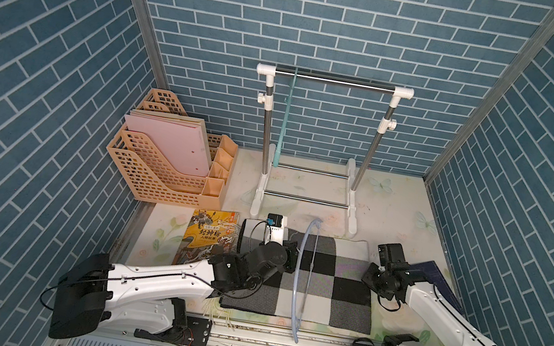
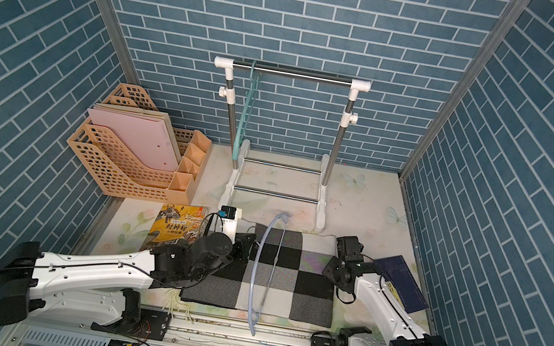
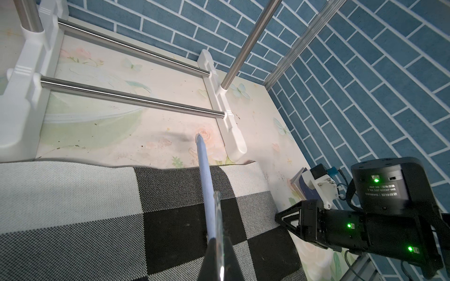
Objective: Hang the scarf on the hanger
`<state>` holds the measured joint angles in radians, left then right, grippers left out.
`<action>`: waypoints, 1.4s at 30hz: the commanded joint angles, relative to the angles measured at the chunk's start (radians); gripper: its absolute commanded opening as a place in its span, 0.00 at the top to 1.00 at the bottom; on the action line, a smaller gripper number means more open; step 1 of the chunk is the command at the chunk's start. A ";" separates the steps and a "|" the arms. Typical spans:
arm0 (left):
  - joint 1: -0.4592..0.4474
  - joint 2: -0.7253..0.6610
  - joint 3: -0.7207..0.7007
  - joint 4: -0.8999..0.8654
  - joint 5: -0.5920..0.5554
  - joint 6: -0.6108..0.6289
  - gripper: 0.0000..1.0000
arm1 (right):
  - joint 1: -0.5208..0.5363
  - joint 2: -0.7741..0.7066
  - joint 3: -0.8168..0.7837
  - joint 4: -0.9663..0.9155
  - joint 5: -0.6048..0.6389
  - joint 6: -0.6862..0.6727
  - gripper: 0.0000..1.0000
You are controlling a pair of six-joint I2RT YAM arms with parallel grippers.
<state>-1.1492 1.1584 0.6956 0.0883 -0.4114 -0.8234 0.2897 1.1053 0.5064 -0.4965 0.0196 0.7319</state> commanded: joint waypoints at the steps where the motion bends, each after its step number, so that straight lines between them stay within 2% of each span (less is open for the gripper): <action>1: -0.008 0.006 -0.005 0.038 -0.026 -0.008 1.00 | -0.003 0.001 -0.018 0.010 -0.026 -0.008 0.70; 5: -0.008 0.013 -0.006 0.038 -0.026 -0.010 1.00 | -0.002 -0.007 -0.015 0.008 -0.040 -0.011 0.81; 10: -0.010 0.020 -0.005 0.035 -0.031 -0.010 1.00 | -0.003 -0.024 -0.007 -0.002 -0.047 -0.011 1.00; 19: -0.010 0.034 -0.014 0.034 -0.067 -0.019 1.00 | 0.001 -0.135 0.116 -0.103 -0.094 -0.008 1.00; 23: -0.011 0.043 -0.016 0.033 -0.081 -0.028 1.00 | 0.007 -0.144 0.187 -0.123 -0.182 -0.035 1.00; 29: -0.015 0.033 -0.013 0.019 -0.103 -0.032 1.00 | 0.043 -0.156 0.236 -0.017 -0.349 -0.003 1.00; 32: -0.015 0.028 -0.014 0.013 -0.105 -0.034 1.00 | 0.095 -0.145 0.236 0.054 -0.383 0.036 1.00; 42: -0.019 -0.008 -0.031 0.006 -0.126 -0.042 1.00 | 0.343 -0.030 0.217 0.325 -0.361 0.190 1.00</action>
<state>-1.1591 1.1778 0.6804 0.0937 -0.4999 -0.8604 0.5877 1.0477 0.7155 -0.3099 -0.3286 0.8497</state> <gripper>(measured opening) 0.068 0.046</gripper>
